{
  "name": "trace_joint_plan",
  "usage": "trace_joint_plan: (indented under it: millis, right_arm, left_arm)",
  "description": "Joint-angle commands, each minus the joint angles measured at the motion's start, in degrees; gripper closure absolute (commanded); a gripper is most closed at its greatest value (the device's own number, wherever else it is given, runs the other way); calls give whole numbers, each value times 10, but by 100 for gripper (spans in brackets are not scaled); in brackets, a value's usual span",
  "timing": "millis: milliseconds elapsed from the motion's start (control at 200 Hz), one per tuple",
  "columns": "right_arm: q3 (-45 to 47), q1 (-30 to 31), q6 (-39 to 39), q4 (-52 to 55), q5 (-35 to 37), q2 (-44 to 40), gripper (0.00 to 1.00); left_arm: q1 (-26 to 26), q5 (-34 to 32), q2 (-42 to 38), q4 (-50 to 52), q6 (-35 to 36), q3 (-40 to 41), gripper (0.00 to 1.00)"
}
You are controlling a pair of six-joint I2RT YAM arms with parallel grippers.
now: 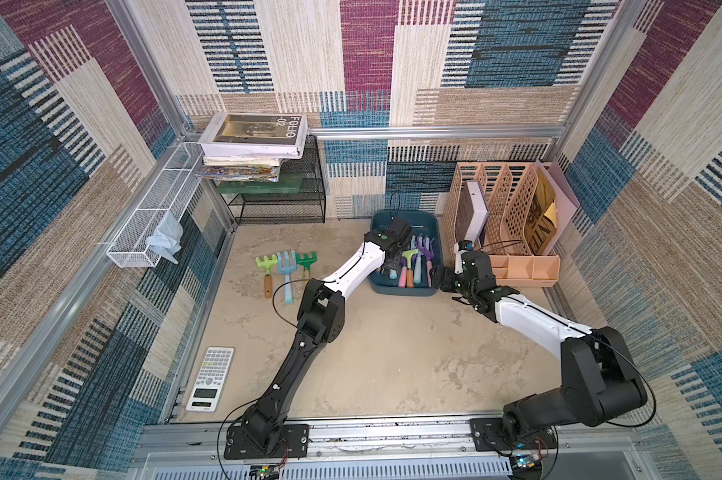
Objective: Take the hand rake out of the storage box
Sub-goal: Pick up the rake from the storage box.
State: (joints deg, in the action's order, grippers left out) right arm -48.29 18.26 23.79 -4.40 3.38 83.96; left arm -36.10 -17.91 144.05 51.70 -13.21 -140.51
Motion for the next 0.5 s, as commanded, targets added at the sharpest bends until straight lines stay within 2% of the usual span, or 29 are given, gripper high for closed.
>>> trace_joint_plan:
  millis: [0, 110, 285, 396, 496]
  right_arm:
    - [-2, -1, 3, -11, -3, 1, 4]
    - [-1, -2, 5, -12, -6, -1, 4]
    - [2, -1, 6, -17, -14, -4, 4]
    - [1, 1, 6, -16, -17, -4, 4]
    - [2, 1, 6, -15, -15, -6, 4]
  left_arm:
    - [-11, -33, -56, 3, 17, 25, 95]
    - [-16, -67, -118, 14, 4, 81, 100]
    - [1, -163, -242, -10, -59, 264, 100]
    - [43, -109, -302, -80, -82, 395, 100]
    - [75, -63, -311, -118, -94, 470, 100]
